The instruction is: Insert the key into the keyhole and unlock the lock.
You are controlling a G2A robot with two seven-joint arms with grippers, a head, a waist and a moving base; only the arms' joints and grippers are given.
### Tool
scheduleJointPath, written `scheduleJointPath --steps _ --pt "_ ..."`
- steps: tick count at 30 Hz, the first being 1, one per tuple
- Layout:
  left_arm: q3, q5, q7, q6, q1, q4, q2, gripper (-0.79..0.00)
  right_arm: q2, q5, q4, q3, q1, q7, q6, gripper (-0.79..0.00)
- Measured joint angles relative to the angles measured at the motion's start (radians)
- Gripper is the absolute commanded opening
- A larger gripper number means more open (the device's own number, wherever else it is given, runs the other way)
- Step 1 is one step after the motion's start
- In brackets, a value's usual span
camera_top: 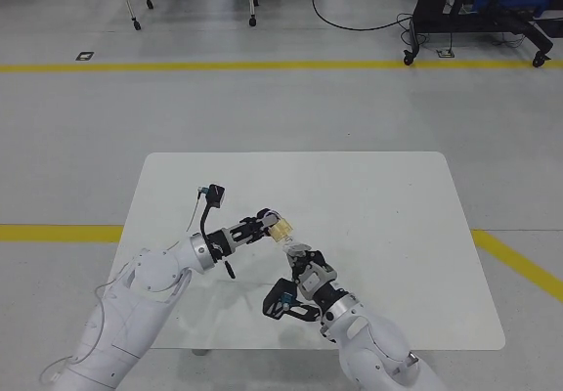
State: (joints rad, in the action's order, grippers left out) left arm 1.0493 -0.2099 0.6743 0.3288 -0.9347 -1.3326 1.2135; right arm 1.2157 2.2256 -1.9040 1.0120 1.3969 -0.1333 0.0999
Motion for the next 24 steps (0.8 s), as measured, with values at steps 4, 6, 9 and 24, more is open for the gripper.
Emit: scheduleJointPath --steps 4,6,9,24 --pt "0.006 -0.003 0.001 0.004 0.0 0.004 0.001 -0.785 0.002 -0.009 -0.005 0.006 0.005 0.012 -0.002 -0.505" --pt "0.007 -0.005 0.002 0.005 0.0 0.005 0.001 -0.785 0.002 -0.008 -0.008 0.008 0.008 0.017 -0.002 -0.489" --pt "0.008 -0.009 0.008 0.003 0.0 0.006 0.003 -0.785 0.003 0.006 -0.009 0.009 0.011 0.013 0.003 -0.502" --pt "0.002 -0.023 0.04 -0.007 0.005 0.01 0.009 -0.785 0.016 0.058 0.002 -0.002 0.001 -0.035 -0.016 -0.551"
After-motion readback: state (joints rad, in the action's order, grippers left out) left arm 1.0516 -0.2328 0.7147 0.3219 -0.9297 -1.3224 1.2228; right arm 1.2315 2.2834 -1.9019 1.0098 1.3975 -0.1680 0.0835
